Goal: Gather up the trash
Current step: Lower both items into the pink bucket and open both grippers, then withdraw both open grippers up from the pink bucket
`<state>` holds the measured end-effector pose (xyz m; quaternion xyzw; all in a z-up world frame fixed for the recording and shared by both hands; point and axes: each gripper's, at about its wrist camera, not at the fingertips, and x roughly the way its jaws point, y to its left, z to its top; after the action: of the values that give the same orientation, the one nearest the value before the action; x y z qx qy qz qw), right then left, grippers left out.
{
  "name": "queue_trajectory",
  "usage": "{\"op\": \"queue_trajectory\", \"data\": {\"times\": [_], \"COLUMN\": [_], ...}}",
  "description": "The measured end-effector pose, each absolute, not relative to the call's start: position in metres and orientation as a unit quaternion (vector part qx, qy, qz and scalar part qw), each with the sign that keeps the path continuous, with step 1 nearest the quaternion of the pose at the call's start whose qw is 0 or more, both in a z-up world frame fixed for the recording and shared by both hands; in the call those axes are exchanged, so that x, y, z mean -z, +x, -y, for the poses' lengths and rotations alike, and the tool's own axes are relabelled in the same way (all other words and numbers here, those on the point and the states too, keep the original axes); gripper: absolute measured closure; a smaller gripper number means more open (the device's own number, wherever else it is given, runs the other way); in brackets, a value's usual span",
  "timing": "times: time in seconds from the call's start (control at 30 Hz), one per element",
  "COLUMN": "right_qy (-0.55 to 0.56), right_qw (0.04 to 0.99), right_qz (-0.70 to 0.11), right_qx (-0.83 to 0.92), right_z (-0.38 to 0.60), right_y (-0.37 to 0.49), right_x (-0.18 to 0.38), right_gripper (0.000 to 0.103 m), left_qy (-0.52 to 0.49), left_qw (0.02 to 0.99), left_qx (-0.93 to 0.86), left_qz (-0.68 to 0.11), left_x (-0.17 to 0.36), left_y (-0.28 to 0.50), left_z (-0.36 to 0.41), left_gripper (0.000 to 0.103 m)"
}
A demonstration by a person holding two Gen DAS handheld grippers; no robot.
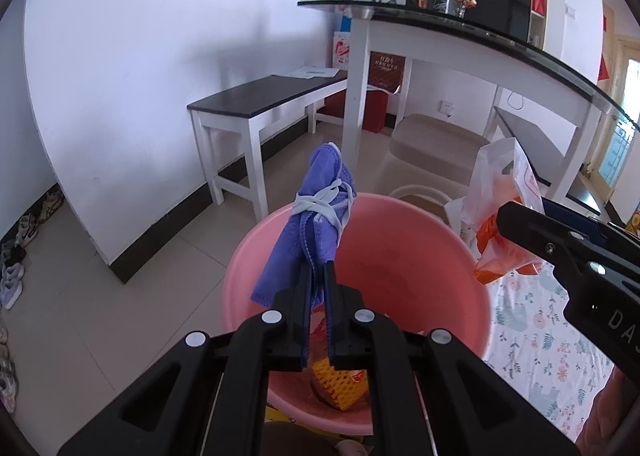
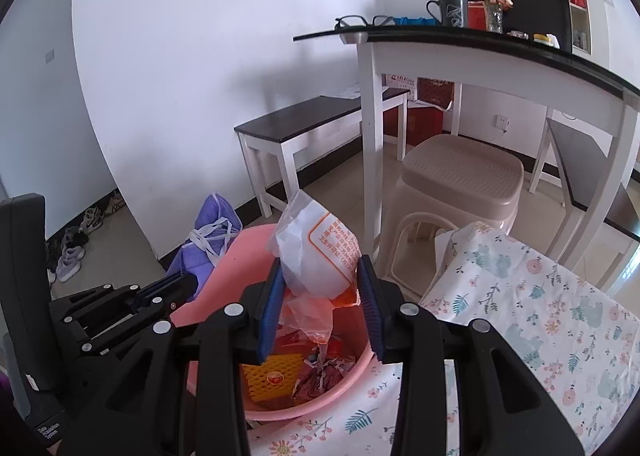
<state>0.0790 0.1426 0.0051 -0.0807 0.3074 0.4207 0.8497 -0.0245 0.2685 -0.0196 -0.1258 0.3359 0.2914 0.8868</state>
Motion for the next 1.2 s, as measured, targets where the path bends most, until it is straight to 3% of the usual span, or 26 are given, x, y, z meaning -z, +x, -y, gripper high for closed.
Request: {"op": "queue_trajectory", "data": {"times": [0.6, 0.67, 0.83, 1.2], "right_qy": [-0.114, -0.121, -0.131, -0.123], "right_qw": [0.830, 0.827, 0.816, 0.810], "right_qz": [-0.339, -0.340, -0.354, -0.367], "right_qx": [-0.428, -0.431, -0.438, -0.441], "right_z": [-0.167, -0.169, -0.175, -0.174], "right_y": [0.082, 0.081, 0.082, 0.086], "right_x": [0.025, 0.027, 0.032, 0.034], "right_gripper": [0.066, 0.066, 0.066, 0.065], "left_qy": [-0.134, -0.134, -0.132, -0.135], "left_qw": [0.864, 0.864, 0.866, 0.868], "left_qx": [-0.310, -0.310, -0.313, -0.315], "left_qz": [-0.373, -0.374, -0.368, -0.360], "left_x": [0.043, 0.043, 0.041, 0.039], "left_y": [-0.011, -0.012, -0.015, -0.021], "left_z": [-0.286, -0.286, -0.287, -0.289], "left_gripper": [0.096, 0.093, 0.065, 0.063]}}
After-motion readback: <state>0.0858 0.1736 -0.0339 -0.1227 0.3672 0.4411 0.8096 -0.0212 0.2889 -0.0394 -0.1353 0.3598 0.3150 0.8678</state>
